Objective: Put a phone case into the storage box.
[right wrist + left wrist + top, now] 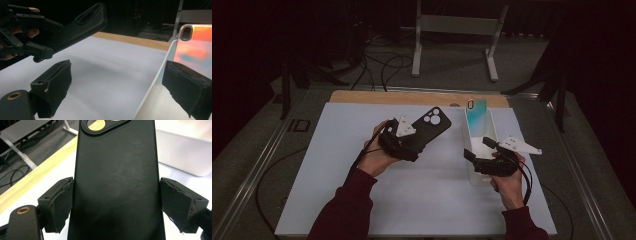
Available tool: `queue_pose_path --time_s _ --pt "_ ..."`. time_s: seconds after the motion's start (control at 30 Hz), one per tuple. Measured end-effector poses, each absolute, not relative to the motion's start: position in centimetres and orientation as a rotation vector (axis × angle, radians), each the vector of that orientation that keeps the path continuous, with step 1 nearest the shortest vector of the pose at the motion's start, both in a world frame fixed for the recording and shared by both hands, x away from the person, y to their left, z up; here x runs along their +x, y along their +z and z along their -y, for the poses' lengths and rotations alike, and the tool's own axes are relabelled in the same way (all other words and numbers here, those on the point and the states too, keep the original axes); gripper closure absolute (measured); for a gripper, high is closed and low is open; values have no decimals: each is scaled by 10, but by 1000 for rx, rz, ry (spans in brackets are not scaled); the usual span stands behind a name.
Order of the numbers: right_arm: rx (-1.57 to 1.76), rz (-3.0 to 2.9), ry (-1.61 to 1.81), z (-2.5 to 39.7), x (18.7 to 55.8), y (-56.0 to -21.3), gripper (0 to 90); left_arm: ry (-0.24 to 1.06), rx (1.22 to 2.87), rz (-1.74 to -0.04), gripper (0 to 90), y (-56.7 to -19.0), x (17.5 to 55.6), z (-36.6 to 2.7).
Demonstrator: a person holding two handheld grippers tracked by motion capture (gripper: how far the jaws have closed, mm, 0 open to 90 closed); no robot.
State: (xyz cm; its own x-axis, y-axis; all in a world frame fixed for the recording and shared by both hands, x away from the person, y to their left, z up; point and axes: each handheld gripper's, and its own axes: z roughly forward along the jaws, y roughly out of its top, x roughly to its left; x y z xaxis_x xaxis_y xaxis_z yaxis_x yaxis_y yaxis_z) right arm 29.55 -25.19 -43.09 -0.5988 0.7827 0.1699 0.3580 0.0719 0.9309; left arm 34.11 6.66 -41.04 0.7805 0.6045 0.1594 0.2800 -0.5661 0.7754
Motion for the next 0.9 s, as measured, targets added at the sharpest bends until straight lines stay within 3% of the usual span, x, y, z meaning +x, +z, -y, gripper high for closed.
queue_pose_path --time_s 0.9 --pt "1131 -2078 1554 228 308 -412 88 517 2178 -516 157 -408 320 -46"
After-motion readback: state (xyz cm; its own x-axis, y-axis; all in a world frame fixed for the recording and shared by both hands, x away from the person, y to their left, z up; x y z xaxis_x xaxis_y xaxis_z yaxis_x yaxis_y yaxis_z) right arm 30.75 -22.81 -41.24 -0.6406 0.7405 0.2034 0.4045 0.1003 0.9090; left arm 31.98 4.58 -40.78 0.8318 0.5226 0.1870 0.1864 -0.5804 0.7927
